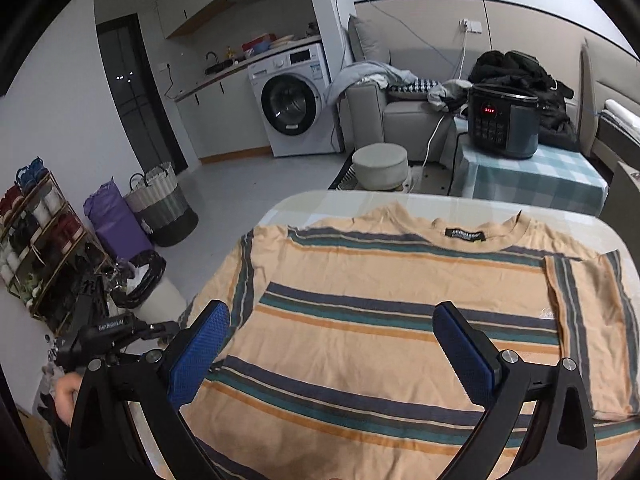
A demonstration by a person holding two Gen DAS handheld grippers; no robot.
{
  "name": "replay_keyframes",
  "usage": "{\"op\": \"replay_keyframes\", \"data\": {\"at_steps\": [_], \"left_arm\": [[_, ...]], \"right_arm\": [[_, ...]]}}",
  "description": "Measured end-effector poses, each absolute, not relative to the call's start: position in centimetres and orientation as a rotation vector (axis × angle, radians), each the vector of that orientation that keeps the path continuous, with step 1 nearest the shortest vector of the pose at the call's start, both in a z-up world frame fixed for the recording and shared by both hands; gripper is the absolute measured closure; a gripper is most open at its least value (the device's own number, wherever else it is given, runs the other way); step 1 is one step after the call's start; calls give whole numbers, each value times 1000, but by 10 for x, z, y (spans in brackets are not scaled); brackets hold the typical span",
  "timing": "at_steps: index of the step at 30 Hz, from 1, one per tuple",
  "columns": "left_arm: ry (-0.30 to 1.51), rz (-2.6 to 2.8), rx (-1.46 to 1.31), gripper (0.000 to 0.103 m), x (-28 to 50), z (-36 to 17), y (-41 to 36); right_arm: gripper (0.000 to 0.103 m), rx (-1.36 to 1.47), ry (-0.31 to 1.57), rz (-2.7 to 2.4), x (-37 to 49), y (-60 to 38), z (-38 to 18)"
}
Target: Fold small clothes
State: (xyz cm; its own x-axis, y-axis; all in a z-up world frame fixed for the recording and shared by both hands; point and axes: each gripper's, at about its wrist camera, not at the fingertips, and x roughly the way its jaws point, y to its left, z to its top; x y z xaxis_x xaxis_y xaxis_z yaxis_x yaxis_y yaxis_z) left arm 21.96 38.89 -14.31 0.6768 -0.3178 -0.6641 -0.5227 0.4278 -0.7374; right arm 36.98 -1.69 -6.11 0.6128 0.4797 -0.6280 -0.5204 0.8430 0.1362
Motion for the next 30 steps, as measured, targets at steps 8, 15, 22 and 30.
{"op": "replay_keyframes", "data": {"at_steps": [8,15,22,30], "left_arm": [[775,246,-1104,97,218,-131,390],[682,199,-960,102,230,-72,366],[646,3,-730,102,290,5,275],[998,-281,-492,95,367,-50,119]], "right_arm": [[0,-41,757,566,390,-25,-86],[0,-5,780,571,397,-39,-98],[0,47,764,542,403,-70,-91],[0,98,790,417,418,-124,-97]]}}
